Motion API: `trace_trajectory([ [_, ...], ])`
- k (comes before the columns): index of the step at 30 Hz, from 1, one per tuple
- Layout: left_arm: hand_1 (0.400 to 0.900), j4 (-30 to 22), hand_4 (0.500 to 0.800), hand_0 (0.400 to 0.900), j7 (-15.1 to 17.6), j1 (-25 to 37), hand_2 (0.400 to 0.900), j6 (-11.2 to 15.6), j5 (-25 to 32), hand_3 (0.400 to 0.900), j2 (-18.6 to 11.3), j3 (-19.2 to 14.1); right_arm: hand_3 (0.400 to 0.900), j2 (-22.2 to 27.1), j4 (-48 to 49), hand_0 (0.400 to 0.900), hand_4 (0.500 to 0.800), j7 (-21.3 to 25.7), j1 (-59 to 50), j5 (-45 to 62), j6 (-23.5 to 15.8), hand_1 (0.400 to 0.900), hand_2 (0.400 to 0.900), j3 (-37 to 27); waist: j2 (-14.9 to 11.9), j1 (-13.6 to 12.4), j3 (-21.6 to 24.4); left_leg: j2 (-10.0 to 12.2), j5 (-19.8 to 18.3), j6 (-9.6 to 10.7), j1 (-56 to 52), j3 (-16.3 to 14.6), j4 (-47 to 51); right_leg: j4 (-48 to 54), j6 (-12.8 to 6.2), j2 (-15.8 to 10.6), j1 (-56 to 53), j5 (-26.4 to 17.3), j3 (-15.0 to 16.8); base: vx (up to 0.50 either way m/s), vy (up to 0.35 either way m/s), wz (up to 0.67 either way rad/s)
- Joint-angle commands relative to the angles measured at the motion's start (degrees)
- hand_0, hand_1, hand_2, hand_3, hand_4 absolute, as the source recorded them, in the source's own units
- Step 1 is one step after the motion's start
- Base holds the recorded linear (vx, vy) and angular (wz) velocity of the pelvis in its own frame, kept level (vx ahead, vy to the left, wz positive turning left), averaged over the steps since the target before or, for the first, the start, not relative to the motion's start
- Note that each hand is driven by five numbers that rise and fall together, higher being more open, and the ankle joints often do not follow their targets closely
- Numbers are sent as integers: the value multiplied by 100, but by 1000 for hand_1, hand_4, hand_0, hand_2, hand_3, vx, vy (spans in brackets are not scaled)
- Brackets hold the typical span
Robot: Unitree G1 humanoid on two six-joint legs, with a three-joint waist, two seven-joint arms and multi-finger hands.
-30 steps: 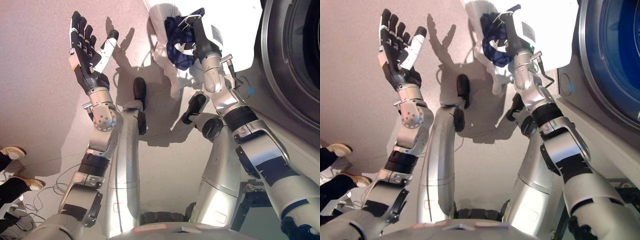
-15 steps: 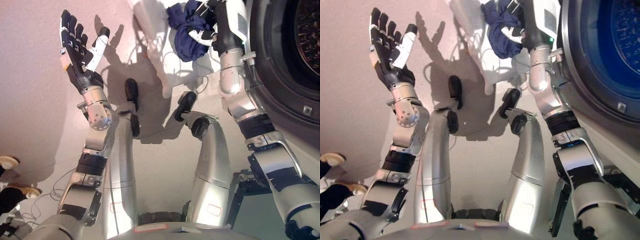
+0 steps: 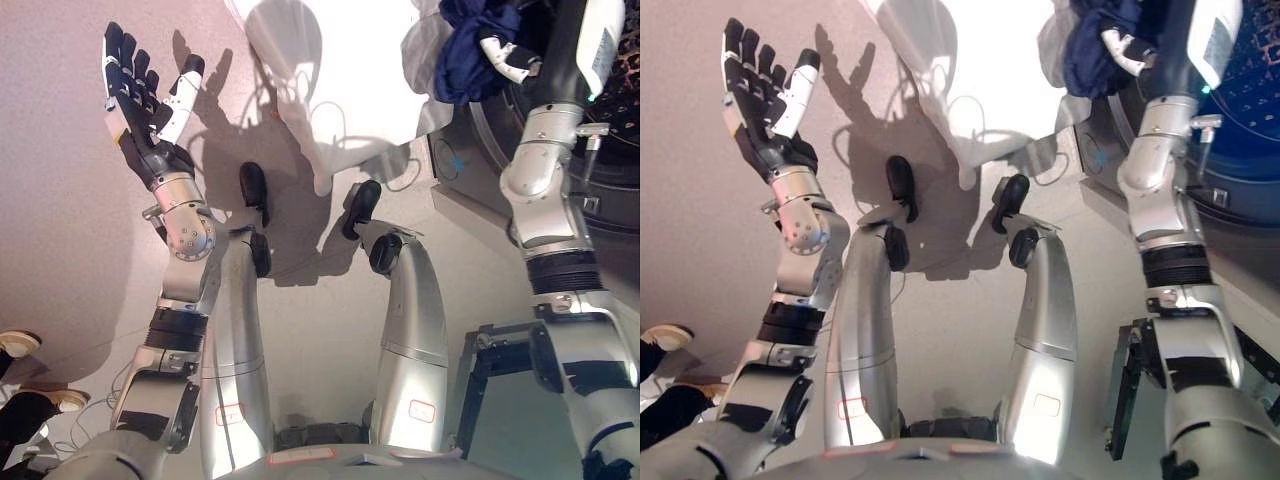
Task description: Put the clothes in the basket into the washing machine.
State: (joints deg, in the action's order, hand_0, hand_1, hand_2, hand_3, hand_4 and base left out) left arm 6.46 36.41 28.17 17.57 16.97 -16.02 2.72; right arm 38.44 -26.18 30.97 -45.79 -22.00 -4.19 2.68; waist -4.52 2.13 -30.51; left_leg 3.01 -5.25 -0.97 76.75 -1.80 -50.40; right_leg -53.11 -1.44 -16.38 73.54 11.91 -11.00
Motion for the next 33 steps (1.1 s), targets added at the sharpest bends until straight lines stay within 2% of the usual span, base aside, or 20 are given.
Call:
trace_trajectory([
  [1, 900, -350, 800, 900, -90, -639, 900, 456, -285, 900, -47, -115, 400, 555, -403, 400, 500, 698, 89, -275, 103, 400, 400, -36, -37, -60, 1191, -105, -509, 276, 203, 424, 65, -101, -545, 140, 689, -8, 64, -13, 7, -6],
  [3, 900, -313, 800, 900, -150, -659, 900, 463, -269, 900, -100, -62, 400, 951, -901, 400, 500, 742, -81, -534, 286, 400, 400, 229, -36, -95, 1216, -99, -514, 275, 190, 409, 68, -100, -552, 138, 693, -2, 85, -16, 7, -4],
  [10, 900, -284, 800, 900, -261, -653, 900, 507, -228, 900, -112, 67, 400, 1510, -1536, 400, 500, 796, -595, -1126, 571, 400, 400, 959, 95, -157, 1279, -106, -494, 278, 201, 377, 69, -146, -563, 136, 742, -6, 141, -2, 4, -1],
  [16, 900, -256, 800, 900, -456, -640, 900, 582, -115, 900, -257, 315, 400, 1941, -3257, 400, 500, 483, -1969, -2158, 992, 400, 400, 3038, 118, -307, 1309, -111, -468, 298, 258, 341, 18, -180, -572, 95, 820, -42, 175, -5, -3, 1],
  [21, 900, -278, 800, 900, -622, -704, 900, 586, 6, 900, -352, 407, 400, 1996, -4327, 400, 500, 206, -2599, -3097, 1362, 400, 400, 4309, 169, -361, 1392, -121, -436, 326, 285, 352, -36, -234, -566, 65, 861, -34, 207, 13, -5, 6],
  [33, 900, -253, 800, 900, -644, -708, 900, 593, 22, 900, -423, 346, 400, 2362, -4395, 400, 500, 12, -3371, -3798, 1590, 400, 400, 5336, 145, -323, 1482, -118, -410, 356, 245, 364, 89, -135, -584, 86, 784, -50, 168, 1, -1, 0],
])
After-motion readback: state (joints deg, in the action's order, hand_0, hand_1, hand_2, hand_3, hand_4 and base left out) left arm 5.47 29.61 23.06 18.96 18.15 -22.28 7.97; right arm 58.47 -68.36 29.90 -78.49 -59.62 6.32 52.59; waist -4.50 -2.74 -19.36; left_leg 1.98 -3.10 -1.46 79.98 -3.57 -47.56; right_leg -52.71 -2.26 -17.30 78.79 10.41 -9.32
